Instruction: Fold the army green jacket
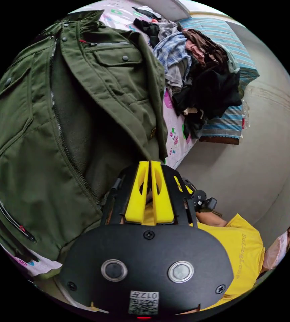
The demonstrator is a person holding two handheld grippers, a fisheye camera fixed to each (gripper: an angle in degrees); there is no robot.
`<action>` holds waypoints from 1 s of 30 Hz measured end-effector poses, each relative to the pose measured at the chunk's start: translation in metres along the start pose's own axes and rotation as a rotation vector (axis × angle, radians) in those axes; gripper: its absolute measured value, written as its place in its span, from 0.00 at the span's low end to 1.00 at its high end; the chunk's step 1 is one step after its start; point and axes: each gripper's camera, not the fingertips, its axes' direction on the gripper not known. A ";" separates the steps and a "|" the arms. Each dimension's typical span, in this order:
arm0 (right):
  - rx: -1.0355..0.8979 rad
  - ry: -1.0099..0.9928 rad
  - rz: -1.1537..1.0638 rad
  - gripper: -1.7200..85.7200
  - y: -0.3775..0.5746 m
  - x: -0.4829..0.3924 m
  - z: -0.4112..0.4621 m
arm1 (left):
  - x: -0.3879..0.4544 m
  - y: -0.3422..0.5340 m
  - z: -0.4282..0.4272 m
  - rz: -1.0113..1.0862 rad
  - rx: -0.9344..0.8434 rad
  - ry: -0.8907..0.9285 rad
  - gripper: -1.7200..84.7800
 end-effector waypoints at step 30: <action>-0.397 -0.447 -0.418 0.05 -0.154 0.004 0.009 | -0.083 0.141 0.197 0.054 0.260 -0.101 0.08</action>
